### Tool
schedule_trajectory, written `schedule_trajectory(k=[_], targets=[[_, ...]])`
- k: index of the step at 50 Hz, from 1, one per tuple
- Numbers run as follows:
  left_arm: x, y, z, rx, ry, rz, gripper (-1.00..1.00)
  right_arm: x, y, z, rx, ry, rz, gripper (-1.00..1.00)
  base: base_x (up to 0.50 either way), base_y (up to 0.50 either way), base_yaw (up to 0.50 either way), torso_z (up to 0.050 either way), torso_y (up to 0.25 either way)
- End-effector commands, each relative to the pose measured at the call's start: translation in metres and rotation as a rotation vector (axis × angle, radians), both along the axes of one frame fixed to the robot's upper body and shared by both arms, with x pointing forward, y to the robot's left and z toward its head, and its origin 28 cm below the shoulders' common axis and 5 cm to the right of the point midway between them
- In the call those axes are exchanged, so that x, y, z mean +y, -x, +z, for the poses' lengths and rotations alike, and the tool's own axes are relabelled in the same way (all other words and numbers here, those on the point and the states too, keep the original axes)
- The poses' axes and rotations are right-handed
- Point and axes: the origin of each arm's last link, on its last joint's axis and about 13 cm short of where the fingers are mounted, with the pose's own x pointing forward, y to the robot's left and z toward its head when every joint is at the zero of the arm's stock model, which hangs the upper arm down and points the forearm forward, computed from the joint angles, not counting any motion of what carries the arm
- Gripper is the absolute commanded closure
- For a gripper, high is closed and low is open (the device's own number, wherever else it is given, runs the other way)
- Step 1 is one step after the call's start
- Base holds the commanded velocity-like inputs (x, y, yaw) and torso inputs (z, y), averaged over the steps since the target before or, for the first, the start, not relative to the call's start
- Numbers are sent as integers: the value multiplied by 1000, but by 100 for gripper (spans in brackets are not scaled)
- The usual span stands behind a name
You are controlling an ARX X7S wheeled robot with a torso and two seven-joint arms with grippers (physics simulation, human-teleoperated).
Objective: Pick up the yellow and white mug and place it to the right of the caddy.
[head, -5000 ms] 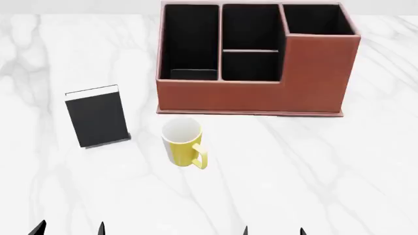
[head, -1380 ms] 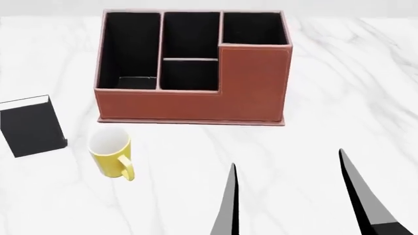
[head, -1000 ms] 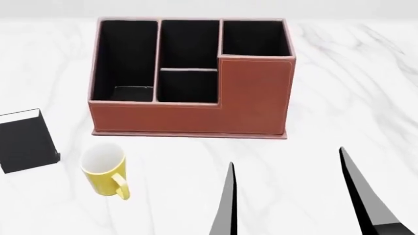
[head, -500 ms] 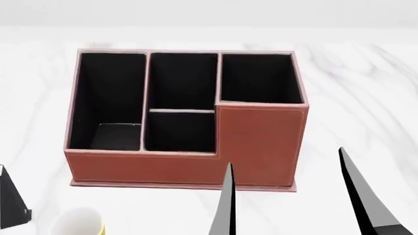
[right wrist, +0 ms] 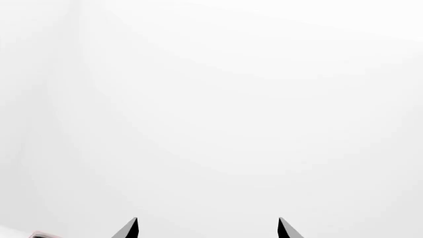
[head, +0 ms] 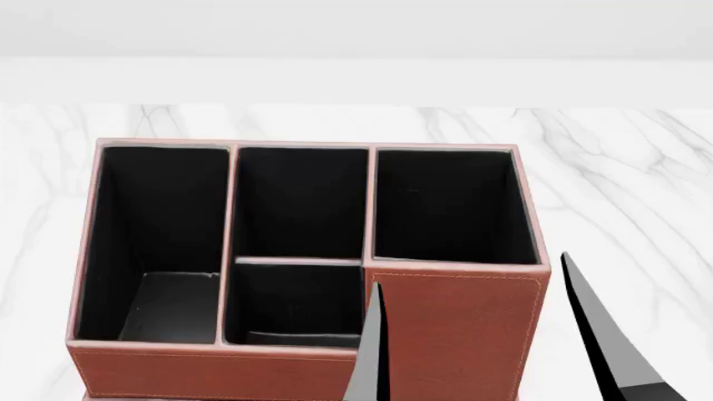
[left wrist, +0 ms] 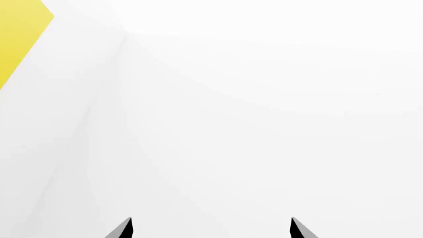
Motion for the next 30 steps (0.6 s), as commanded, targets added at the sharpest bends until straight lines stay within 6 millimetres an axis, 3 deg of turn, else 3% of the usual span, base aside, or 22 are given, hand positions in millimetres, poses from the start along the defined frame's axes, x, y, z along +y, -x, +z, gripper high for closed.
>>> schedule_trajectory(k=[1, 12, 19, 30], targets=[[-1, 0, 0, -1, -2, -3, -100, 3, -1, -2, 0, 22, 7, -100, 0, 0, 0, 0, 0], [-1, 0, 0, 0, 0, -2, -100, 1, 1, -1, -26, 6, 35, -100, 0, 0, 0, 0, 0], [-1, 0, 0, 0, -2, -2, -100, 2, 2, -2, -5, 6, 25, -100, 404, 0, 0, 0, 0], [-1, 0, 0, 2, -2, -3, -100, 2, 2, -3, -6, -2, 25, -100, 0, 0, 0, 0, 1]])
